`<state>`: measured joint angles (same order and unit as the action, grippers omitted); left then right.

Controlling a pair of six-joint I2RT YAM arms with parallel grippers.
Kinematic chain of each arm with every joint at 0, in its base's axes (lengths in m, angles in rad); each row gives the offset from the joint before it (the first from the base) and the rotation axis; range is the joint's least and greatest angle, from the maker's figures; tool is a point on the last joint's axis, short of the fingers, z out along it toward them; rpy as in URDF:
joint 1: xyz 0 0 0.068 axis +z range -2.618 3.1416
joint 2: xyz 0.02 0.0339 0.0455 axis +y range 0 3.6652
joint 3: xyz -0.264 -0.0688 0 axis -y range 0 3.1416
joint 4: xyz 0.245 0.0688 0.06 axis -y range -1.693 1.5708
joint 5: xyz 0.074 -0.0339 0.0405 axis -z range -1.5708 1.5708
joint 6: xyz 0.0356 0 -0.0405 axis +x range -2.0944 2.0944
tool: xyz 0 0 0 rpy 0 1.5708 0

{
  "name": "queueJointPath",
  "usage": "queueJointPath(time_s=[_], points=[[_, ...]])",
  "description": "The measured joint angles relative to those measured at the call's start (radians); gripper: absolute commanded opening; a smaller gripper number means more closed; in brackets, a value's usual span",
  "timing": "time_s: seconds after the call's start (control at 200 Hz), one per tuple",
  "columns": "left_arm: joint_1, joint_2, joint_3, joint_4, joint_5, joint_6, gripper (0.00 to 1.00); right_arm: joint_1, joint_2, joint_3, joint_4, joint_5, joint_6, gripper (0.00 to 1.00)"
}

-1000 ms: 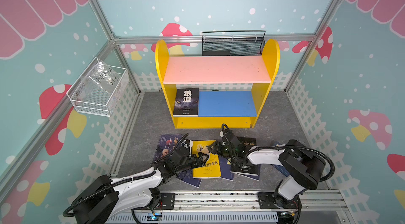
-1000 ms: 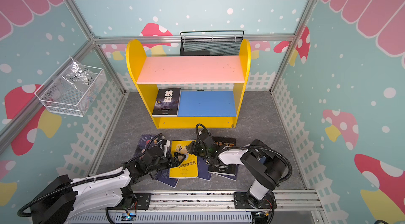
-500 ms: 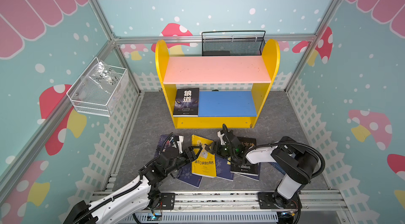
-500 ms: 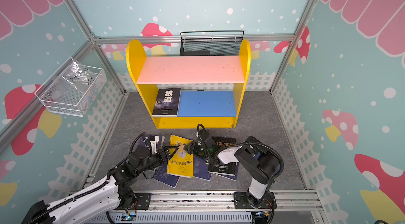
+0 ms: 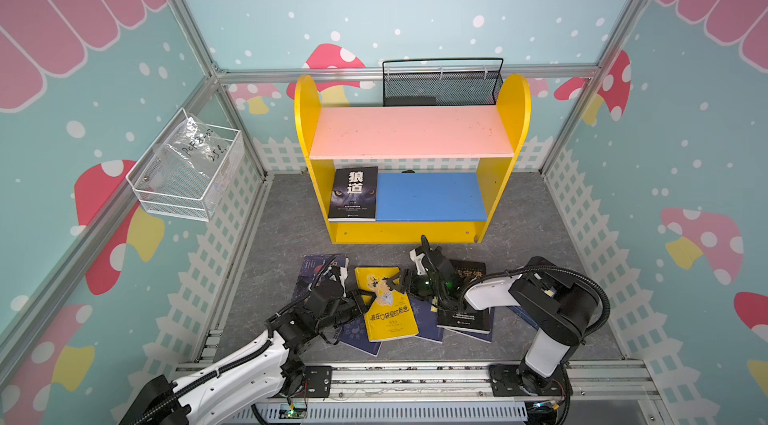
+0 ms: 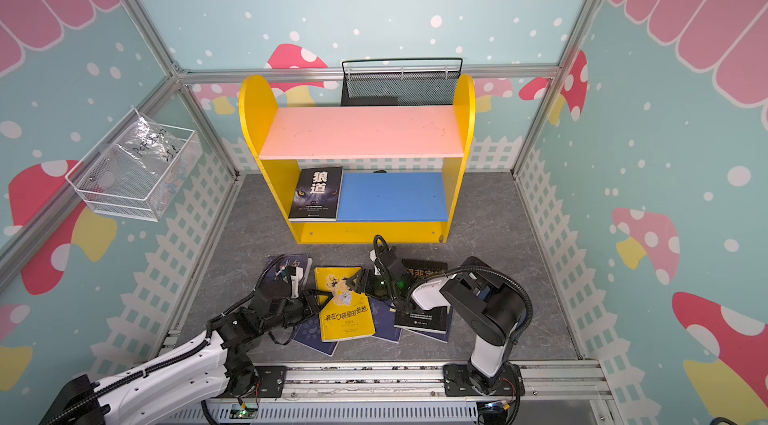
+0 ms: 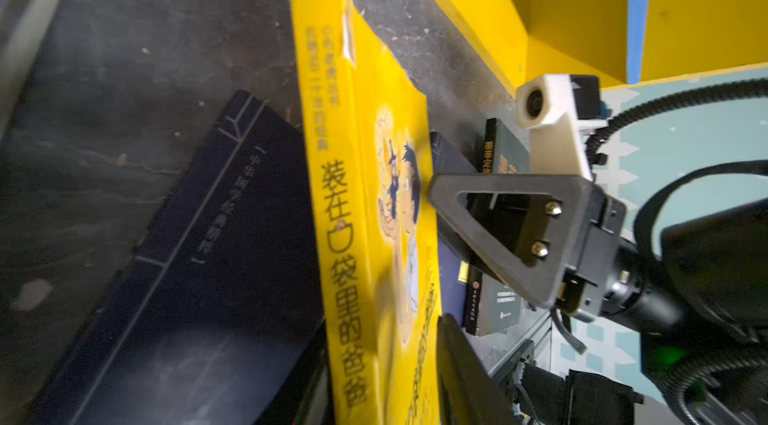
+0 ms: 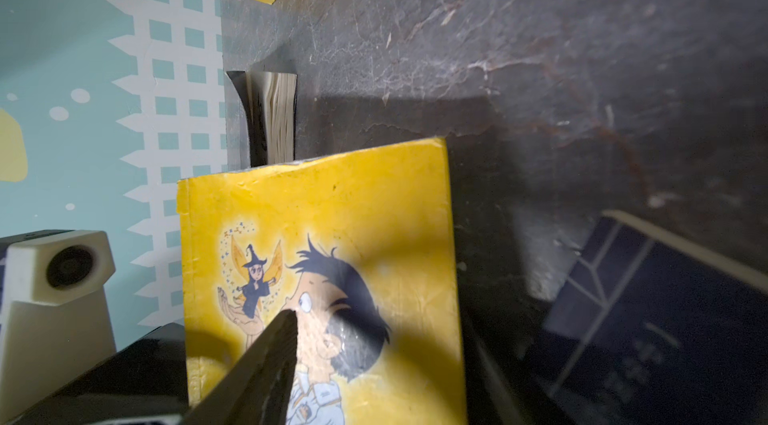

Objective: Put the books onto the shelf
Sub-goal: 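Tip the yellow cartoon book up on its edge between both grippers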

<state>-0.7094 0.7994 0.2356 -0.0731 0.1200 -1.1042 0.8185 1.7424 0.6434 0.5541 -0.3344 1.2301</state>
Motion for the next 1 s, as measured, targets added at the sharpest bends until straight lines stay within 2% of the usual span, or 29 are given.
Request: queueJointPath(time_s=[0.225,0.295,0.34,0.495,0.64,0.881,1.001], points=[[0.003,0.079,0.001,0.017,0.005,0.000,0.22,-0.003,0.008,0.028,-0.003,-0.025,-0.021,0.64],[0.005,0.094,0.002,0.027,0.008,-0.004,0.07,-0.008,0.013,0.033,-0.002,-0.032,-0.026,0.64],[0.007,0.101,0.008,0.025,0.012,0.002,0.00,-0.009,0.014,0.033,-0.001,-0.033,-0.030,0.64],[0.008,0.089,0.035,0.010,0.016,-0.003,0.00,-0.014,0.003,0.033,-0.005,-0.036,-0.061,0.69],[0.018,0.017,0.104,-0.072,0.020,0.021,0.00,-0.019,-0.100,0.061,-0.103,-0.037,-0.157,0.81],[0.091,-0.100,0.380,-0.302,0.057,0.138,0.00,-0.034,-0.374,0.167,-0.262,-0.016,-0.356,0.84],[0.111,-0.109,0.519,-0.386,0.112,0.206,0.00,-0.035,-0.453,0.163,-0.273,-0.073,-0.417,0.84]])
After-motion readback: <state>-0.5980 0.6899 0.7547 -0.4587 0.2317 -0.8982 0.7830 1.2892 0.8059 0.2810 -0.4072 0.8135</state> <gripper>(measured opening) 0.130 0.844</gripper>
